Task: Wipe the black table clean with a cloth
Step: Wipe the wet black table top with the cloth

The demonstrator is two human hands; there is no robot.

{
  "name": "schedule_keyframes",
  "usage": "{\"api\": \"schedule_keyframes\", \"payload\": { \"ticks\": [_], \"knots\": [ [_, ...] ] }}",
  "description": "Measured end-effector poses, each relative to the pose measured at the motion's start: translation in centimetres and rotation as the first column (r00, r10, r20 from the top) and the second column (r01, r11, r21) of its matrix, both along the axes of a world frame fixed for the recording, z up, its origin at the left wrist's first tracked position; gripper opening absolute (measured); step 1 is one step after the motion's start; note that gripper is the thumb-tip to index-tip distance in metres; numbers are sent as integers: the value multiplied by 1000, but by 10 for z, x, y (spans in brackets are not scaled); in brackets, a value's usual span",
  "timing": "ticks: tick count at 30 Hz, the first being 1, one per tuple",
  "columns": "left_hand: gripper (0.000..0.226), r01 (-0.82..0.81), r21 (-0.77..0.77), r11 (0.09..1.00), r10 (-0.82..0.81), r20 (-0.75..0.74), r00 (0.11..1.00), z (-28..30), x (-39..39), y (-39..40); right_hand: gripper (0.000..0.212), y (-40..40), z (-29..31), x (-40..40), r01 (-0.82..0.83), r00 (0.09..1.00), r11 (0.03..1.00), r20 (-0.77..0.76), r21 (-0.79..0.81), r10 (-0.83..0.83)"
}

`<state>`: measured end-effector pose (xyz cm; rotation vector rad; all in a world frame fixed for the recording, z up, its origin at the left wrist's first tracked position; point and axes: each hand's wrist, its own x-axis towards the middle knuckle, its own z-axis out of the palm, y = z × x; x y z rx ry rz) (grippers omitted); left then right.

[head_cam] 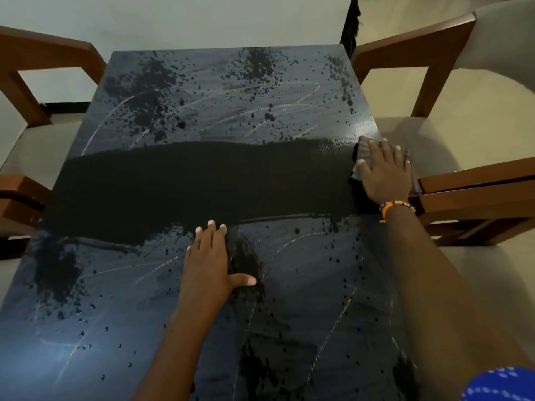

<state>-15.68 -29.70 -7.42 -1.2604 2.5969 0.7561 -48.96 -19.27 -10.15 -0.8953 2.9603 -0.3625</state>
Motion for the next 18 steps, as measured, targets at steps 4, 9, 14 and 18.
{"api": "schedule_keyframes", "payload": {
  "ticks": [4,9,14,18],
  "knots": [
    [115,6,-18,1000,-6,10,1000,1,-1,0,70,0,-3,40,78,997,997,-30,12,-77],
    [114,3,-19,1000,-3,-16,1000,4,1,-1,64,-55,-5,131,-162,987,987,-3,7,162],
    [115,-39,-98,994,39,4,999,6,23,11,59,-97,-4,230,-546,835,837,55,-29,547],
    [115,-6,-101,995,13,69,998,7,35,20,56,-64,-4,217,-601,799,799,9,-24,602]
  ]
}}
